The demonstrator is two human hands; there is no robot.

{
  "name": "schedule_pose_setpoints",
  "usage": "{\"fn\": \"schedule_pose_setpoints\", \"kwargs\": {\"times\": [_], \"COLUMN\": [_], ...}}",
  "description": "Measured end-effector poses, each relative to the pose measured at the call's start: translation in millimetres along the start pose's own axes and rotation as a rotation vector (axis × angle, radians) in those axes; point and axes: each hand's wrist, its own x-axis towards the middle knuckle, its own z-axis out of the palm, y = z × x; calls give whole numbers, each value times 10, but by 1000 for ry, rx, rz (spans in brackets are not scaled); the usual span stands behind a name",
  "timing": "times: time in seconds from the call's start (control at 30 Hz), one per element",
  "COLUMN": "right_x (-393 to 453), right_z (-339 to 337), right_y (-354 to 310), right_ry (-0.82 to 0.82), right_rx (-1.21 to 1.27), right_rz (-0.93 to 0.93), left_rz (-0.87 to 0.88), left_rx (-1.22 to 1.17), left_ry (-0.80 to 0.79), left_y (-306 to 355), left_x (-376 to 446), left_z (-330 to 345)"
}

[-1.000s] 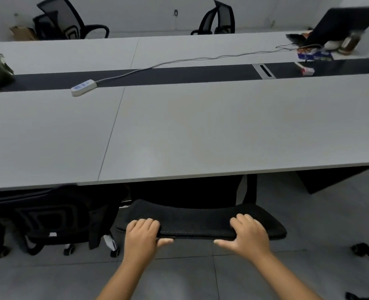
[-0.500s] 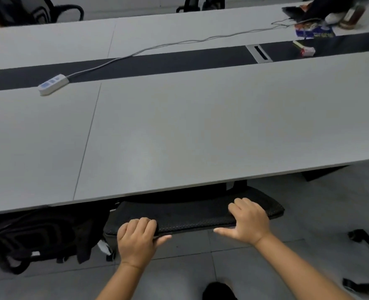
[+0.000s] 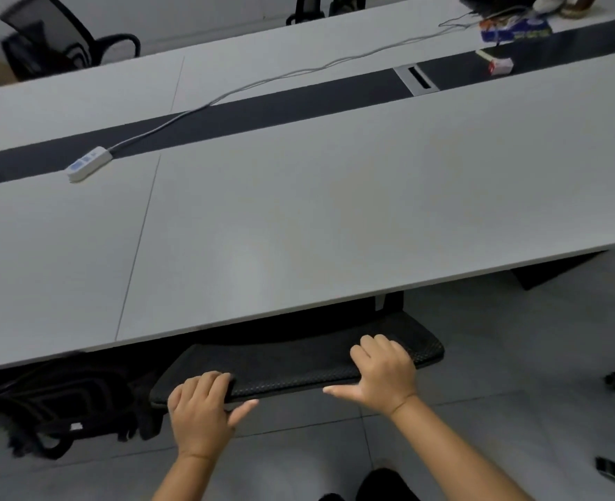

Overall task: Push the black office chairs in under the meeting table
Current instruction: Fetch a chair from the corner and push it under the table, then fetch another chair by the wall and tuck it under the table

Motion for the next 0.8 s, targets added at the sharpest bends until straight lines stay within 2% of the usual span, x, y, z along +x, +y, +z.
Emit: {"fn": "schedule_pose_setpoints", "kwargs": {"times": [0.1, 0.17, 0.23, 0.33, 0.4, 0.47, 0.6, 0.63, 0.7, 0.73, 0.8], "right_x": [-51, -77, -166, -534, -914, -1394, -2392, -2566, -3492, -4009, -4569], "right_z": [-49, -130, -285, -619, -876, -1037, -1395, -1589, -1289, -1130, -1010], "right_y": [-28, -21, 14, 23, -68, -222, -608, -701, -899, -1093, -1236], "right_ry": [-50, -164, -183, -35, 45, 79, 216, 304, 403, 429, 649], "right_rx": [31, 135, 246, 454, 626, 653, 592, 654, 658, 565, 411], "right_rz": [24, 58, 151, 517, 820, 1030, 1418, 1479, 1745, 1853, 2034], "left_rz": [-85, -45, 68, 177, 235, 298, 439, 481, 520, 505, 465], "left_rx": [-124, -241, -433, -751, -932, -1070, -1128, -1128, -1111, -1112, -1131], "left_ry": [-147, -223, -289, -430, -611, -796, -1067, -1130, -1276, -1304, -1372], "left_y": [194, 401, 644, 1092, 1380, 1624, 2024, 2150, 2420, 2549, 2830], "left_x": [-8, 16, 68, 50, -29, -172, -553, -636, -802, -886, -1085], "left_z": [-138, -175, -190, -232, -277, -263, -116, -125, -181, -204, -293]}}
